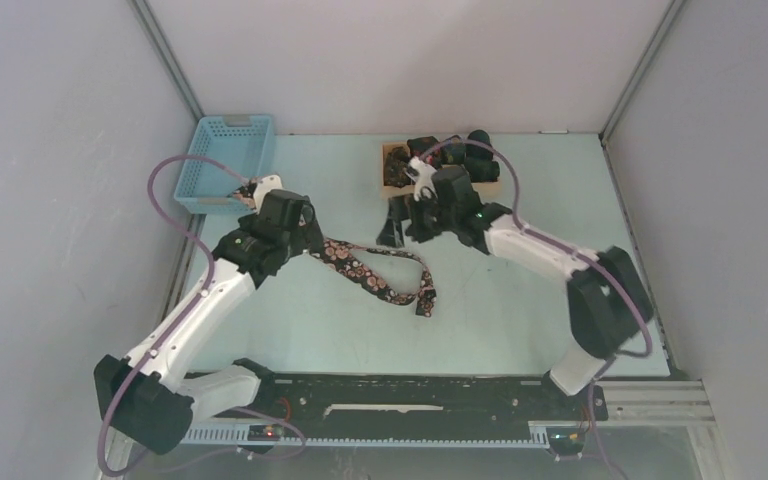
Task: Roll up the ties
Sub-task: Place the tie at the center of the board.
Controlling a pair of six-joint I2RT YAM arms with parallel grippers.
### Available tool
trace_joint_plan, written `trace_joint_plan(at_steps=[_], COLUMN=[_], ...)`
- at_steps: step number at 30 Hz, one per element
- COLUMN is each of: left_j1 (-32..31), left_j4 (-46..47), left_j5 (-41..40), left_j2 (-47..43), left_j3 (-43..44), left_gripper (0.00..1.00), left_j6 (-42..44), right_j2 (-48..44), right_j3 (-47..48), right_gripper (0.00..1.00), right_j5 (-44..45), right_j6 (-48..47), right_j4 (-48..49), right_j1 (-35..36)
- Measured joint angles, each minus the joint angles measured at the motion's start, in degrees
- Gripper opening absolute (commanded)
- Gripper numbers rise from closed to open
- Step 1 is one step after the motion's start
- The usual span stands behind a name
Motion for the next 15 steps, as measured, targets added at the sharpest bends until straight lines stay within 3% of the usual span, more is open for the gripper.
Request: trace_joint_plan(at_steps=[3, 7, 11, 15], left_j1=[1.31, 4.09, 5.03, 5.55], left_j4=[-2.1, -4.92, -7.04, -7.93], left_j5=[-0.87, -0.85, -0.85, -0.59], left_j2=[0.44, -5.29, -14.8, -22.51], left_j3=[0.83, 0.07, -4.04, -9.66], left_gripper=[0.99, 0.98, 0.98, 0.94], left_j6=[0.94, 2.99, 3.93, 2.89], right_j2=[9.88, 23.02, 38.99, 49.13], right_j3=[9.2, 20.98, 39.43, 54.38], right_gripper=[1.0, 1.0, 1.0, 1.0], right_j5=[-4.26, -9.68, -12.39, -12.48], right_j6=[-2.12, -2.4, -0.94, 0.44], right_j4=[3.58, 8.35, 7.26, 4.04], right_j1=[0.39, 0.42, 1.09, 2.67])
